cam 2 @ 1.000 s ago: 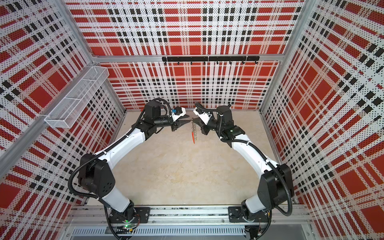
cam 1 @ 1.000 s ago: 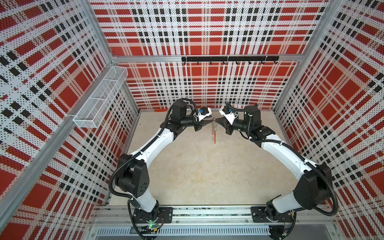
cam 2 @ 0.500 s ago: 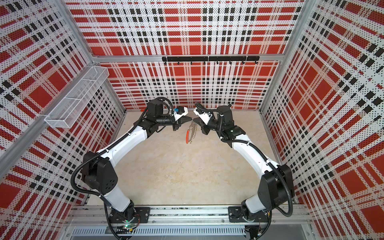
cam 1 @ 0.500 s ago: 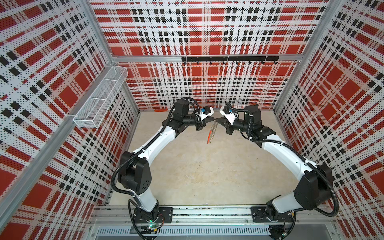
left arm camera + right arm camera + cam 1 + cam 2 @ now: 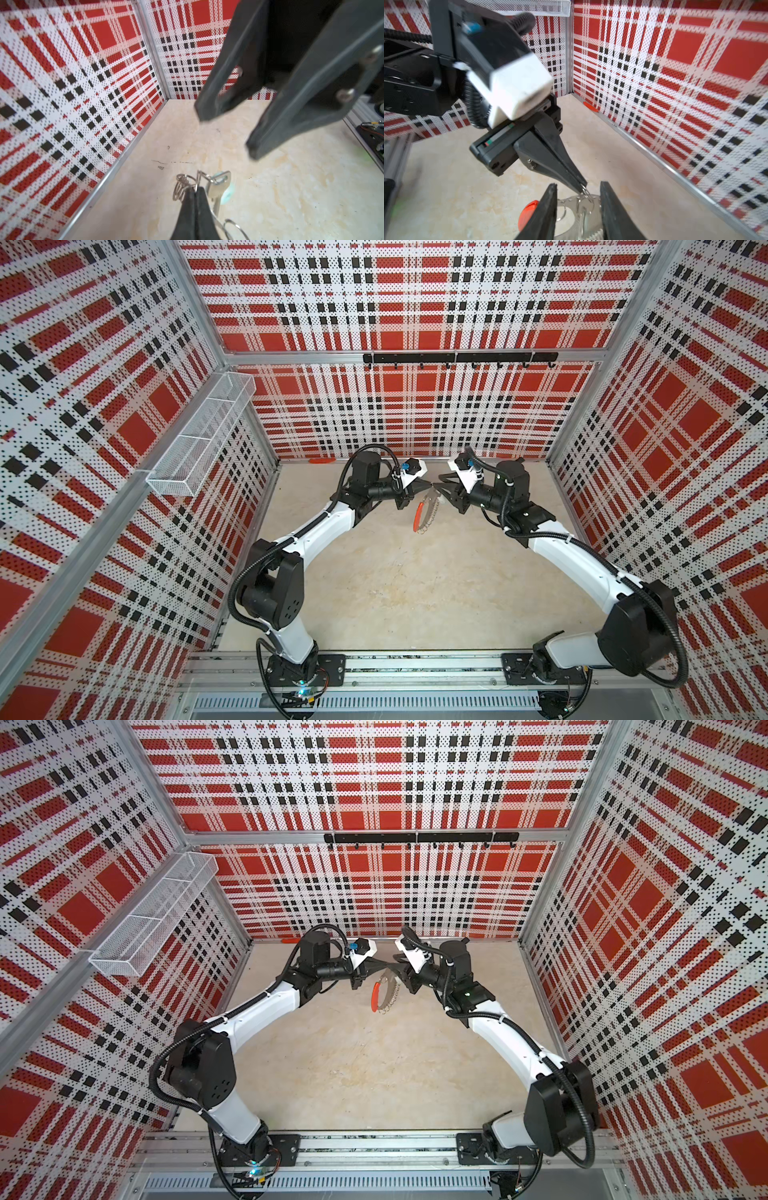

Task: Put the keys on the keyring

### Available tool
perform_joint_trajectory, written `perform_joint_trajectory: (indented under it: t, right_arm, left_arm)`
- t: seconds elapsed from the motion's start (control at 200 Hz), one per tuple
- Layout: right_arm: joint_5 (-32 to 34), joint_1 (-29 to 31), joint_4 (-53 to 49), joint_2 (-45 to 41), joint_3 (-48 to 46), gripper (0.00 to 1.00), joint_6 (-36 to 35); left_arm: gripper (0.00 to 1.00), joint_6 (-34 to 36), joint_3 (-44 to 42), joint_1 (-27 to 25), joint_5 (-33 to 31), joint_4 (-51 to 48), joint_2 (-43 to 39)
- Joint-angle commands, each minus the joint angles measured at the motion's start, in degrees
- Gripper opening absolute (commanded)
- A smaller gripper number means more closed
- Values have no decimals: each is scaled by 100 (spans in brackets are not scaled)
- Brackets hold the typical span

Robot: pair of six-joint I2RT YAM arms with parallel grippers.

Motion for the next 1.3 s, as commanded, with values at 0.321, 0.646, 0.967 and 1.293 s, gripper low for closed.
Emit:
perform_joint_trajectory:
  t: [0.321, 0.646, 0.967, 1.293]
  right_arm:
    - [-2203, -758, 2398, 695, -148, 43, 3943]
    - [-2816, -701, 4082, 1277, 39, 40, 5161]
    - [-2863, -576, 3864, 1249, 181, 38, 4889]
    - [-2839, -552, 3403, 1340, 369, 15, 4523]
  left_arm:
    - [0, -2922, -612, -65, 94, 3645, -329]
    - [0, -3573, -702, -84, 42, 4271, -294]
    - [0, -3781, -597, -89, 106, 4268, -183]
    - [0, -3731, -571, -139, 168, 4270, -189]
